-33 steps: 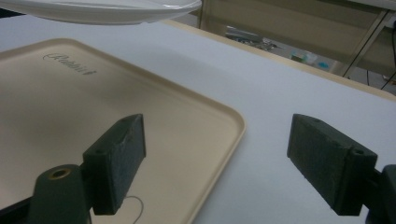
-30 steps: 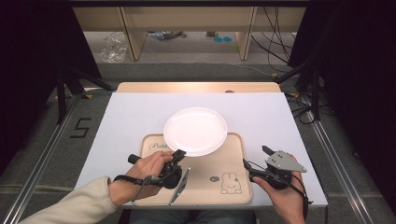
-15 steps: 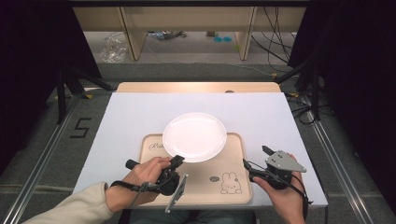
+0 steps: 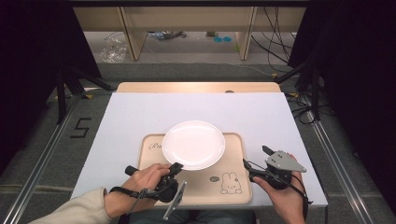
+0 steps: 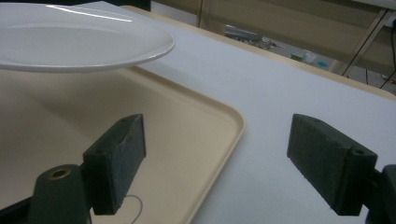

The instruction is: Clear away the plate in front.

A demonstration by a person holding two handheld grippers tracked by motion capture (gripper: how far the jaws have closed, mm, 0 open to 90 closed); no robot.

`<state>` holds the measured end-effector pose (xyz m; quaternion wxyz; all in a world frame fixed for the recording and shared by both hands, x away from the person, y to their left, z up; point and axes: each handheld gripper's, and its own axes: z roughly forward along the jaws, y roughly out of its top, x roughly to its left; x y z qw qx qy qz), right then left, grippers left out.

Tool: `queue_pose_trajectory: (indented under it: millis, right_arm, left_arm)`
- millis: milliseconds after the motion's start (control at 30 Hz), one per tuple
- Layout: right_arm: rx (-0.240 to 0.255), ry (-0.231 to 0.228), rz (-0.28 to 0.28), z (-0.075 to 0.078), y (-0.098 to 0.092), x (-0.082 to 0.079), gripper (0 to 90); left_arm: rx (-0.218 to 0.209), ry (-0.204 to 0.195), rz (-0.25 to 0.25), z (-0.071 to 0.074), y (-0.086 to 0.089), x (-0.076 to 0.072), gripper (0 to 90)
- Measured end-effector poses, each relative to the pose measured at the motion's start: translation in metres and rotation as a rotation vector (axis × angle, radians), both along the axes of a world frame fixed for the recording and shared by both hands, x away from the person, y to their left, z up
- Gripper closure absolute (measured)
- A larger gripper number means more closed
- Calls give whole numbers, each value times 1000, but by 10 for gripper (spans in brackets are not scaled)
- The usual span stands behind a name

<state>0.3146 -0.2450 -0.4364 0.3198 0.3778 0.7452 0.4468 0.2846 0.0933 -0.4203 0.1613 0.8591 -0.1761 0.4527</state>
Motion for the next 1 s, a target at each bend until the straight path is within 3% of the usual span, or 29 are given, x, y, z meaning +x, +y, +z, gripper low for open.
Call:
queue_pose_trajectory:
  millis: [433,733,800,1000]
  right_arm:
    - [1,-5,-3,-1,0,1,205]
    - [2,-3,-1,-1,0,1,205]
    - [8,19,3,-1,1,0,206]
    - [3,1,0,-1,0,1,205]
  left_arm:
    - [18,26,-15,-10,-2,-5,873]
    - [36,66,-27,-20,-3,-8,872]
    - [39,68,-30,-21,-4,-7,871]
    - [44,88,-31,-24,-4,-7,869]
